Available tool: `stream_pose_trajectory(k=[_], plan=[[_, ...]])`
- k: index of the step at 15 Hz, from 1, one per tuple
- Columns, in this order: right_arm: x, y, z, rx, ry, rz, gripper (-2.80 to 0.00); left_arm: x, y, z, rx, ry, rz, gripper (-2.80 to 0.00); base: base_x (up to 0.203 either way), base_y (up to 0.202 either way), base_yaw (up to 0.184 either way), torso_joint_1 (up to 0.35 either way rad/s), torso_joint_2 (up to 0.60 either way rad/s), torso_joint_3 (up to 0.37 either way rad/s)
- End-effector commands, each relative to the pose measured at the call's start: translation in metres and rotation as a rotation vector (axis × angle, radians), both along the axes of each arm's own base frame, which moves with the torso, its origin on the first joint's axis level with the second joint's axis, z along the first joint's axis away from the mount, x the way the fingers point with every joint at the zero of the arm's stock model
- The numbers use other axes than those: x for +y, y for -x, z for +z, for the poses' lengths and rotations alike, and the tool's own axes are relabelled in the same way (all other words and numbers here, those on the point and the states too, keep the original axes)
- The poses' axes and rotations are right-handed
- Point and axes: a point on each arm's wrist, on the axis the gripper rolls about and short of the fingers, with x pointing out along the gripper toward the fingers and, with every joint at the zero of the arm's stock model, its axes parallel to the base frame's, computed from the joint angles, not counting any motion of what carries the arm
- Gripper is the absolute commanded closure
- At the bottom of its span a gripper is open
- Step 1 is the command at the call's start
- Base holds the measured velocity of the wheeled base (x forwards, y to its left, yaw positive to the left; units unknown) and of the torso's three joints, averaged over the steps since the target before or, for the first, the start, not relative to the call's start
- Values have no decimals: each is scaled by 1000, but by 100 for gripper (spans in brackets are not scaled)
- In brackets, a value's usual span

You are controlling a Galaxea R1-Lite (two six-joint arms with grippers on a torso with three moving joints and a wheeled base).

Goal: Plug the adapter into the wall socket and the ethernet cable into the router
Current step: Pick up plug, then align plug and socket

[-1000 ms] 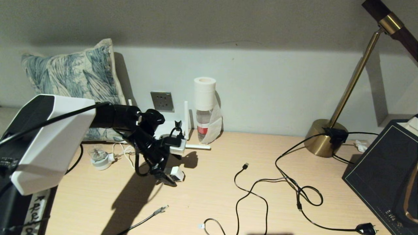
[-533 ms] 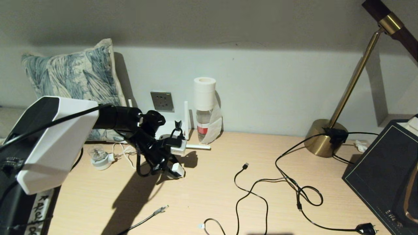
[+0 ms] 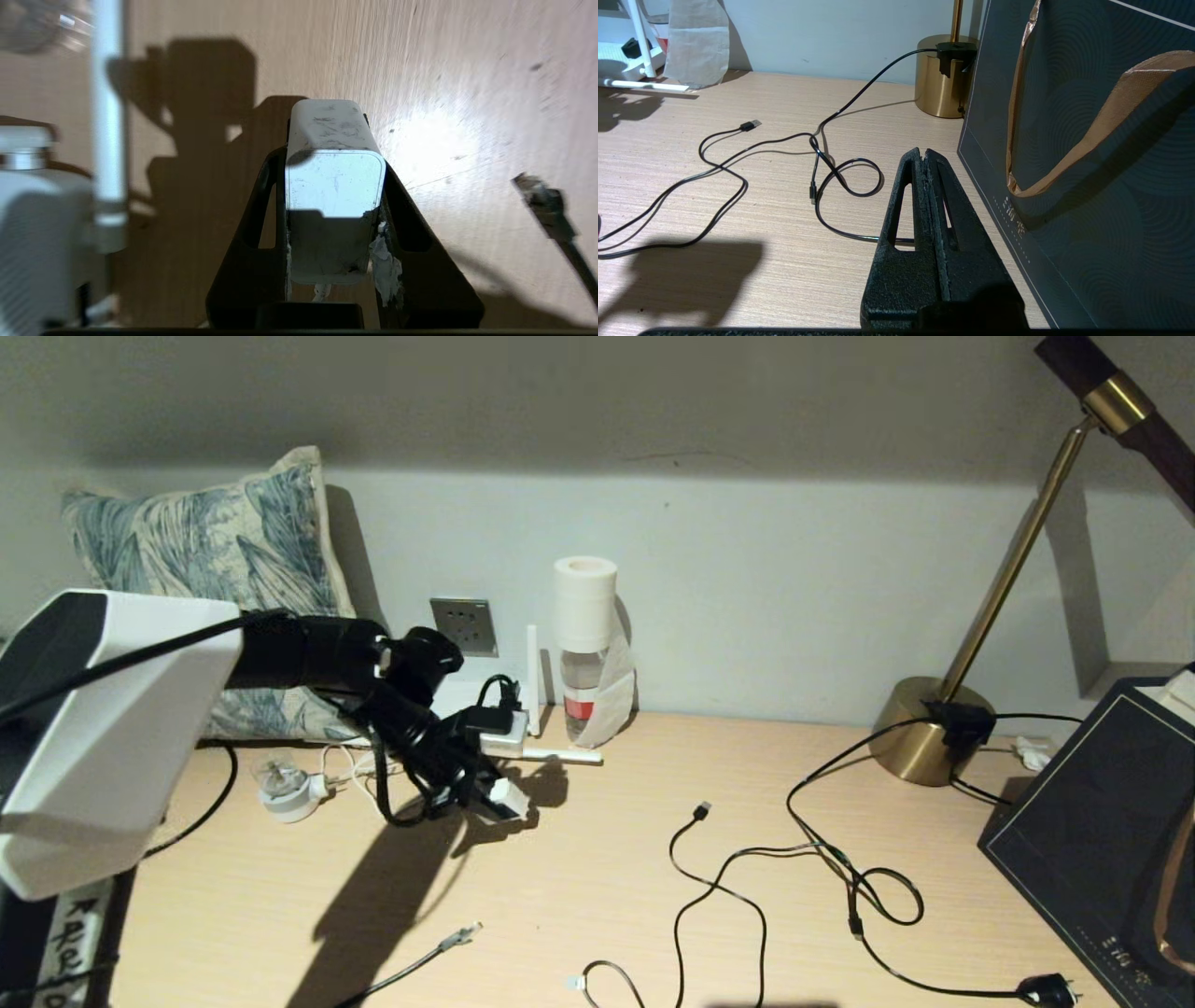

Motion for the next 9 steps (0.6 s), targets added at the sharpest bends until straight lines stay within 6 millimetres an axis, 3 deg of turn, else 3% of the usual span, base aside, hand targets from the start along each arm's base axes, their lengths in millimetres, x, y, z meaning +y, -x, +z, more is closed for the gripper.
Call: stream_pose_trajectory(k=[1,5,9], plan=[[0,-3,-10,35,0,1,0,8,25,60,-114,64,21,0,0,0,0,0,0,0],[0,-3,-10,35,0,0,0,29,79,154,-196,269,254,0,0,0,0,0,0,0],[0,-3,-10,35,0,1,0,40,142,215,103,719,637,0,0,0,0,0,0,0]])
